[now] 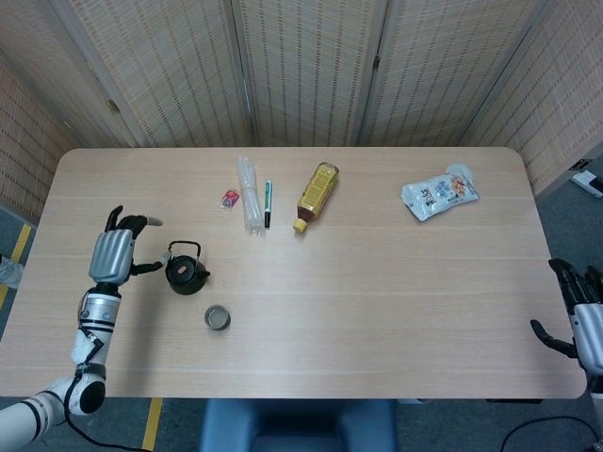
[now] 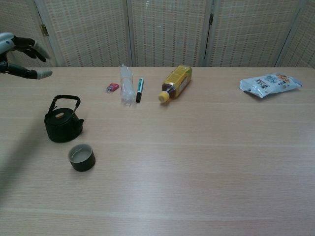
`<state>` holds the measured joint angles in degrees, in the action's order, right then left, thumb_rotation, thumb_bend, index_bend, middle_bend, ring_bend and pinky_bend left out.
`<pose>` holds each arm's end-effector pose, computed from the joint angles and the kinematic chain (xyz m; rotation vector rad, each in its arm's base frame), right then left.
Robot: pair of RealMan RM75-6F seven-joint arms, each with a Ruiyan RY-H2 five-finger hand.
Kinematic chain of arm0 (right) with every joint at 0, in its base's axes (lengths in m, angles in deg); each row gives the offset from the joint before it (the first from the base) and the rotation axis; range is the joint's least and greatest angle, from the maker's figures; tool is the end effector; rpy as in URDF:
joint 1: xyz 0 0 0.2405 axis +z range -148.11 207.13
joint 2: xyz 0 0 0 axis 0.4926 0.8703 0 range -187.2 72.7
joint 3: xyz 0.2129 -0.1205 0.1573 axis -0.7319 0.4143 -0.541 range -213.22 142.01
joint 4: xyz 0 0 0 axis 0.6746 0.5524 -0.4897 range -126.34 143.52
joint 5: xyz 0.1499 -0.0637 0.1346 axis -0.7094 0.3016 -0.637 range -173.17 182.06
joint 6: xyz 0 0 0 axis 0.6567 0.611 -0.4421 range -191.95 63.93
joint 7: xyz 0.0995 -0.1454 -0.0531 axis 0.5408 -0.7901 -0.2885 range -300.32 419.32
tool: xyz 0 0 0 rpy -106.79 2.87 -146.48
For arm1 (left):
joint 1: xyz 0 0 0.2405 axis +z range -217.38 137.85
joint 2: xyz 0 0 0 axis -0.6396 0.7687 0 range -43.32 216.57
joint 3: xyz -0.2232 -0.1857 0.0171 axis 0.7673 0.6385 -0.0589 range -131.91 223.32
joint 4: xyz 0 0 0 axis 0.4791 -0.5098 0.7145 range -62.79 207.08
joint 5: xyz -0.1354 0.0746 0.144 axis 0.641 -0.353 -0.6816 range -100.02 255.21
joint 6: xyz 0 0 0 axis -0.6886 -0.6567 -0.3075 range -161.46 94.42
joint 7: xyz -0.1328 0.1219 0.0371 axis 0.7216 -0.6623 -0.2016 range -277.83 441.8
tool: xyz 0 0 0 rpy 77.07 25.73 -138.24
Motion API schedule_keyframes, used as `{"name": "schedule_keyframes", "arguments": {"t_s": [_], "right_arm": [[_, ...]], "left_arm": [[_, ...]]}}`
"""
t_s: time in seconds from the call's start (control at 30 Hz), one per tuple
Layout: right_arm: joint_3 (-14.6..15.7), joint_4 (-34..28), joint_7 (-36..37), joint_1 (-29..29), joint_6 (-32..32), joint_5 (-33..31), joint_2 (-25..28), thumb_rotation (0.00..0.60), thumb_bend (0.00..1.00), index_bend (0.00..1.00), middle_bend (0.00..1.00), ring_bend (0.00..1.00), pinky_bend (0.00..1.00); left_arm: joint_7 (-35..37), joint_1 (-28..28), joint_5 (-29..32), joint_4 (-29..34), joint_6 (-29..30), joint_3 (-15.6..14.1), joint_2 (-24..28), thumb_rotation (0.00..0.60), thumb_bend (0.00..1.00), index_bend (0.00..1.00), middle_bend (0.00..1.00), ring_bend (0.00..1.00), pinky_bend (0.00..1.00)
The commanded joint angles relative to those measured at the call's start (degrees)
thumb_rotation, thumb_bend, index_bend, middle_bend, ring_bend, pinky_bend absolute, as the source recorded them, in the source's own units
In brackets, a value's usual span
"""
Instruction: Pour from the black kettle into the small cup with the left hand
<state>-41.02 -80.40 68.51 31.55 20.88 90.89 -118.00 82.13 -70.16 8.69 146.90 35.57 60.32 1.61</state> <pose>-0.3618 -0.2166 0.2077 1.3195 -0.9254 0.9368 -0.2684 0.4108 0.0757 -1.3618 -0.9817 -1.1199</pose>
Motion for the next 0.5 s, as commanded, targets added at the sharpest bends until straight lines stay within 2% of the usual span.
{"name": "schedule_keyframes", "arguments": {"t_s": [0.03, 0.13, 0.3, 0.5], "right_arm": [[1.0, 1.4, 4.7, 2.2, -2.3, 2.5, 0.1, 0.6, 0.29, 0.02, 0.13, 0.19, 0.01], [1.1, 3.0, 6.4, 3.0, -2.1, 3.9, -0.8, 0.6, 0.29, 0.04, 0.15, 0.2, 0.01], [1.0, 3.6, 5.4, 3.3, -1.0, 4.1, -2.6, 0.6, 0.29, 0.04, 0.15, 0.2, 0.01], [1.5, 2.4, 2.5, 2.7, 0.0, 3.8, -3.4, 0.6, 0.29, 0.04, 0.15, 0.19, 0.02]], "left_arm": [[-2.8, 5.4, -1.4, 5.0, 6.5, -2.6, 3.1, 0.6, 0.38, 0.39, 0.4, 0.31, 0.0], [-5.4, 8.9, -2.7, 8.2, 10.4, -4.9, 5.3, 0.6, 0.4, 0.4, 0.41, 0.31, 0.0], [-9.8, 14.3, -5.3, 16.0, 16.9, -8.2, 10.0, 0.6, 0.4, 0.41, 0.41, 0.31, 0.0], [-11.3, 18.6, -9.3, 19.7, 22.0, -10.9, 12.6, 0.6, 0.4, 0.42, 0.41, 0.31, 0.0]]}}
